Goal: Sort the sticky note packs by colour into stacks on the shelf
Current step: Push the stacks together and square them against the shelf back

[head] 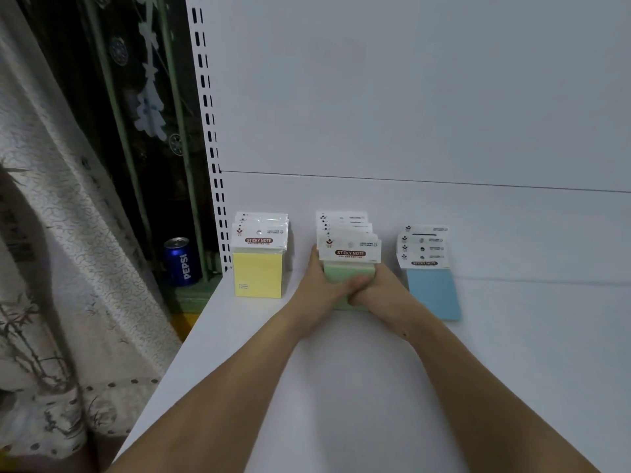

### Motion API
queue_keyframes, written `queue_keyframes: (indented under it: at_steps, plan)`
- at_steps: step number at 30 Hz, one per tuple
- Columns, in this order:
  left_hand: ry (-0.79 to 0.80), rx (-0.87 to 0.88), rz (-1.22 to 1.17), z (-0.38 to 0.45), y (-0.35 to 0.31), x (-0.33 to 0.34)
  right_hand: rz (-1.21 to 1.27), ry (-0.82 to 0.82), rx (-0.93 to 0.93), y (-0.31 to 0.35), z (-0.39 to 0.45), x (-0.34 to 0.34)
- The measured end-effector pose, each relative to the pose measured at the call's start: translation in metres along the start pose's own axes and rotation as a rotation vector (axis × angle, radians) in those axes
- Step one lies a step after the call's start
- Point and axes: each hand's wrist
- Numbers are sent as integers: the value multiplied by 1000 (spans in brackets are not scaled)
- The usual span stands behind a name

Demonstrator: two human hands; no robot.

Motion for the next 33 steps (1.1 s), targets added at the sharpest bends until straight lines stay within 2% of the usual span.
queue_keyframes:
  at_steps: [7, 18, 24, 33]
  plan:
    - [47, -112, -8, -2, -7, -14, 4, -5, 82, 1, -6, -5]
    - [66, -175, -17, -16, -19, -8, 106, -35, 158, 10, -17, 0]
    - [29, -210, 16, -18, -25, -6, 58, -120, 180, 11, -12, 11]
    - [3, -248, 17, -21, -30, -6, 7, -90, 179, 22, -25, 5]
Point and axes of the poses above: each hand's wrist, its own z-axis towards the middle knuckle, its own x-axis out of the palm, y = z × x, and after that the axes turned 1 degree about x, right-handed
